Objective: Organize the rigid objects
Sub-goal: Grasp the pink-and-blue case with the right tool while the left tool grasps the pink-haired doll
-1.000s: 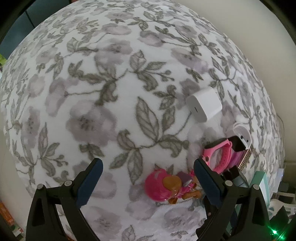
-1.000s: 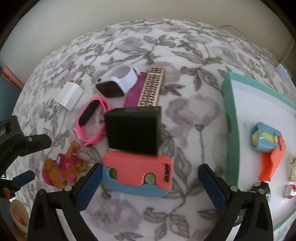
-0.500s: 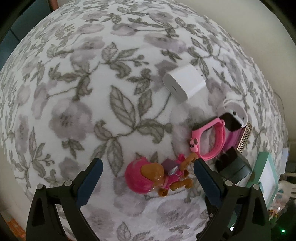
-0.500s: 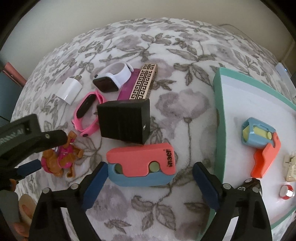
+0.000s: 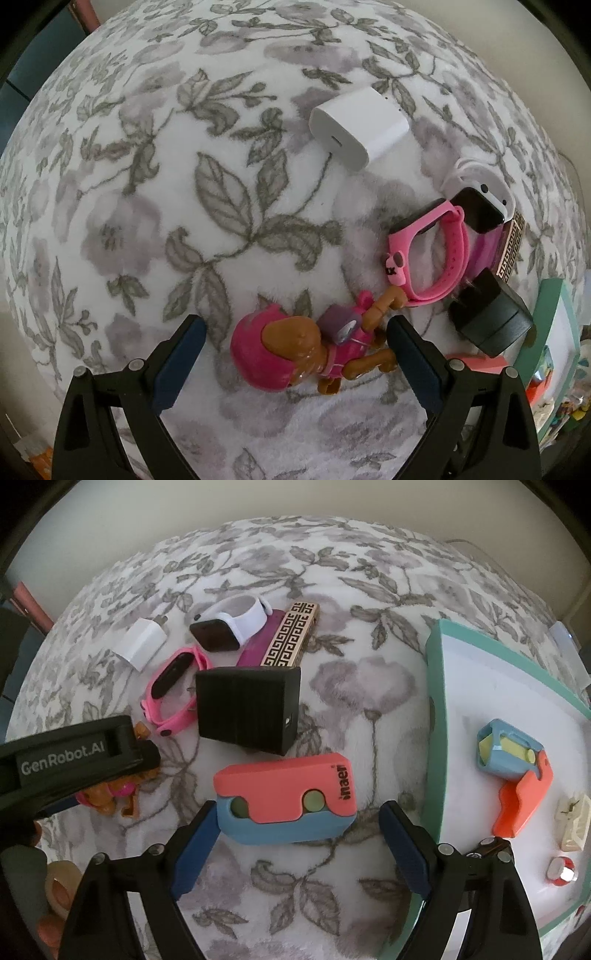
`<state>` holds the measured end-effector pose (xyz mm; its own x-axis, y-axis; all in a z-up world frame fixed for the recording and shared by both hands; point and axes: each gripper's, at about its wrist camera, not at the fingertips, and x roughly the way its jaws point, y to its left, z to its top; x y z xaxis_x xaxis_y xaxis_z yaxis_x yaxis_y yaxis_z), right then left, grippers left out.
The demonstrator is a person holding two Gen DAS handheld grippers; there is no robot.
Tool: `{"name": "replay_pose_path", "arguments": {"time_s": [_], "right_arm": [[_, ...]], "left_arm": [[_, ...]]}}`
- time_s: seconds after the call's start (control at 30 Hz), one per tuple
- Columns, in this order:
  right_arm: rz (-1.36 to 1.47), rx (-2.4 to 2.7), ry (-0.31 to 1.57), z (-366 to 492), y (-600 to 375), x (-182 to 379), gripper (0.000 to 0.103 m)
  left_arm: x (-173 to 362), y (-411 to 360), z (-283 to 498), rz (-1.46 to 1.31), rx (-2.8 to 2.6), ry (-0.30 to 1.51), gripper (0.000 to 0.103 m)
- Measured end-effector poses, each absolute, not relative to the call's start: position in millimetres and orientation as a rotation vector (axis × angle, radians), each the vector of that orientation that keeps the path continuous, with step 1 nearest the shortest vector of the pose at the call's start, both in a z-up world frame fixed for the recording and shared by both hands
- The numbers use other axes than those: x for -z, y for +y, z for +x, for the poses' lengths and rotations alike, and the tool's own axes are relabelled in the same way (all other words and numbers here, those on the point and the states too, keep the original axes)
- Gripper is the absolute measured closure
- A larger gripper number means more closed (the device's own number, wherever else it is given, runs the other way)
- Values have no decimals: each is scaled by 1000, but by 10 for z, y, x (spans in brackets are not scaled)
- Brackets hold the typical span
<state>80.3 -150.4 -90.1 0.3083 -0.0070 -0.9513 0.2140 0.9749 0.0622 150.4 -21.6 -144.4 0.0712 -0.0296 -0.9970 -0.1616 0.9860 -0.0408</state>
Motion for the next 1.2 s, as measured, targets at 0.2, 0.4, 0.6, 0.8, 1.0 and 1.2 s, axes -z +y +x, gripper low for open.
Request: {"name": "replay_pose_path", "arguments": {"time_s": [0.2,0.4,0.6,0.8,1.0,1.2], "right_arm": [[153,158,1250,797,-1466,917,15],[110,164,1247,797,-1402,935,14],[105,165,1238,770,-1338,965,14],[93,155,1232,773,-1316,978,14],[125,147,1226,746,-1359,946,27],[157,138,1220,735,-1468,912,31]], "left_arm": [[1454,-280,1535,-141,-101,1496,5],[1435,-387,1525,-109,-82,1489,17],[1413,-513,1492,-81,-87,1482,21],[1446,-560,1500,-75,-87,1483,21],[1484,-542,1506,-81,-84,1483,21],[1331,-459,1462,-95,-69,1479,21]]}}
